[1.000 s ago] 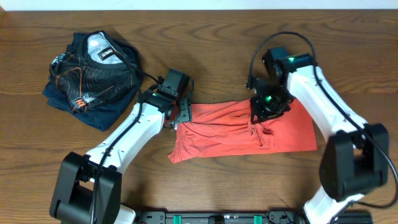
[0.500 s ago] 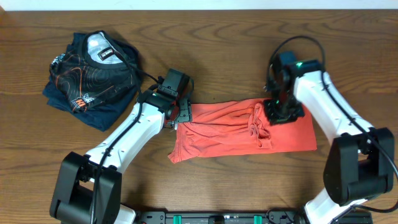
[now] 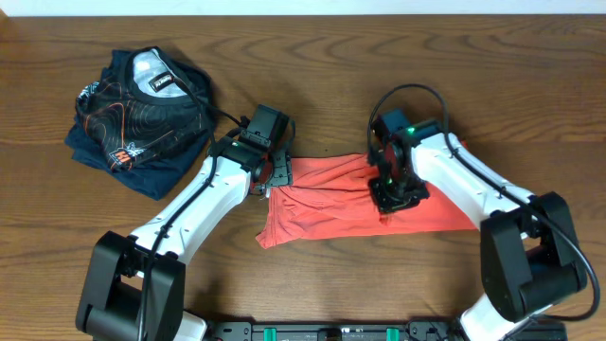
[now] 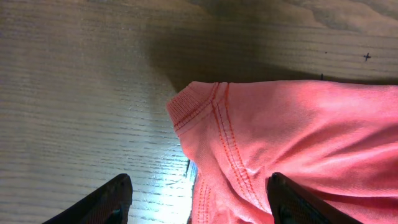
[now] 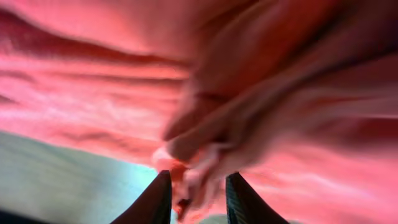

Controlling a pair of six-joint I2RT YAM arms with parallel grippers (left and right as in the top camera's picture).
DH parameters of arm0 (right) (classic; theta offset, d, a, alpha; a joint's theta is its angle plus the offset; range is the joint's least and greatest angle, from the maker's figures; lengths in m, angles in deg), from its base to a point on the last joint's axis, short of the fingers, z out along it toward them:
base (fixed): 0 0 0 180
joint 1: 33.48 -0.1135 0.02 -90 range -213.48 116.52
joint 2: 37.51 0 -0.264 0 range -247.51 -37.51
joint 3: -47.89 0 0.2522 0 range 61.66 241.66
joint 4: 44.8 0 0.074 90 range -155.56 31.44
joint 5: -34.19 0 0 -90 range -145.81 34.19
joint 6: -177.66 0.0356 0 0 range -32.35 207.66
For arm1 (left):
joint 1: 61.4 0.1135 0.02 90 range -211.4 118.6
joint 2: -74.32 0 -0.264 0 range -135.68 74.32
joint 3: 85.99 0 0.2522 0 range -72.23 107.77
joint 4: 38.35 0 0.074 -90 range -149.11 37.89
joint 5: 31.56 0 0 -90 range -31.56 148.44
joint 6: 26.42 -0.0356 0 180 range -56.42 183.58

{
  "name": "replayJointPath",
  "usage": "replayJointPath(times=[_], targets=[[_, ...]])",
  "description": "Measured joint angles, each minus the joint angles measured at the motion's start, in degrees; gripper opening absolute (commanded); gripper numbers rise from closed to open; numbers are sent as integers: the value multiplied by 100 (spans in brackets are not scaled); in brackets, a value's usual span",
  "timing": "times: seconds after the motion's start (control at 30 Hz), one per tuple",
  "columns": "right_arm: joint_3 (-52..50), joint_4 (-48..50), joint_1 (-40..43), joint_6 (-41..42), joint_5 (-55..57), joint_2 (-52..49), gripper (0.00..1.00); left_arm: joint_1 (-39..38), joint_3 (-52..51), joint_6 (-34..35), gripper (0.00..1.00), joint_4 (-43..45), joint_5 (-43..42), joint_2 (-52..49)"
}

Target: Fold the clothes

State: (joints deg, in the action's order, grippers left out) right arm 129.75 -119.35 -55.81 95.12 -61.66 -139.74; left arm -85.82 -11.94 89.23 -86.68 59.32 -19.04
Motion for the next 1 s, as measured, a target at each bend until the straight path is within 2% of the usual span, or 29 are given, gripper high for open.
replayJointPath(times=[0.2,0.4,0.8,1.0], targets=[[240,243,505,203,721,529,29,0,0,2,72,4,0,0],[264,560,876,282,868,503,27,0,0,2,72,2,0,0],[264,1003,673,282,708,-181,27,0,0,2,72,2,0,0],[260,1893,411,278,275,-529,29,0,0,2,72,2,0,0]])
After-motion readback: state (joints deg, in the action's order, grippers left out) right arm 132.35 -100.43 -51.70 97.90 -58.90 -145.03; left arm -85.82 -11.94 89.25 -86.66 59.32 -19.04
